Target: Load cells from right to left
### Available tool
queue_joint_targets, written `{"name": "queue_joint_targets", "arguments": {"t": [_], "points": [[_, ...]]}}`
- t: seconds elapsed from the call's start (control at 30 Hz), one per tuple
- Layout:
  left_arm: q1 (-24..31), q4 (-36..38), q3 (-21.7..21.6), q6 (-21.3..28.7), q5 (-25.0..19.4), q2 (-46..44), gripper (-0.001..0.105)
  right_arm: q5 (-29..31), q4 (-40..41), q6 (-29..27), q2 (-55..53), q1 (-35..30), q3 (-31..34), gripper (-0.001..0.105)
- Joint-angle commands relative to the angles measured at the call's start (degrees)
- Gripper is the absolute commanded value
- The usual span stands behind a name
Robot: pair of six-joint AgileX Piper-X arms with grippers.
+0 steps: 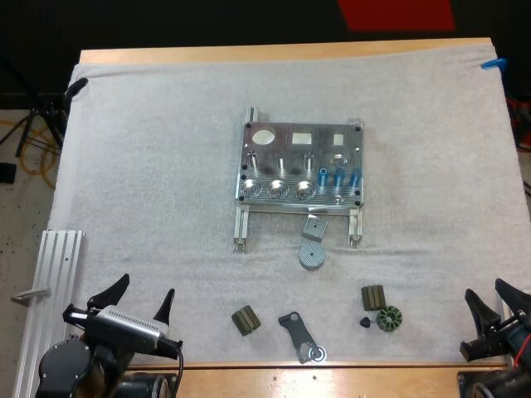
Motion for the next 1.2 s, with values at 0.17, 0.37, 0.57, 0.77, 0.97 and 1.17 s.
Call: {"name": "queue_joint_targets", "arguments": {"t": [0.17, 0.37, 0.57, 0.77, 0.97, 1.17], "points": [[0.04, 1.37, -0.02, -0.43, -1.19, -6.71, 0.066, 0.12, -0.30, 0.05, -2.52, -0.20, -0.10, 0.047], [0.04, 1.37, -0.02, -0.53, -9.85, -6.71, 0.066, 0.12, -0.30, 0.05, -2.52, -0.20, -0.10, 0.047], [0.04, 1.37, -0.02, -0.67, -13.39, -6.71, 0.066, 0.12, -0.30, 0.05, -2.52, -0.20, -0.10, 0.047], [0.04, 1.50, -0.02, -0.67, -13.28, -6.71, 0.066, 0.12, -0.30, 0.05, -2.52, -0.20, -0.10, 0.047], [0.04, 1.49, -0.02, -0.54, -12.76, -6.71, 0.066, 0.46, -0.30, 0.05, -2.52, -0.20, -0.10, 0.047], [0.04, 1.49, -0.02, -0.54, -12.76, -6.71, 0.066, 0.46, -0.30, 0.05, -2.52, -0.03, -0.10, 0.047]]}}
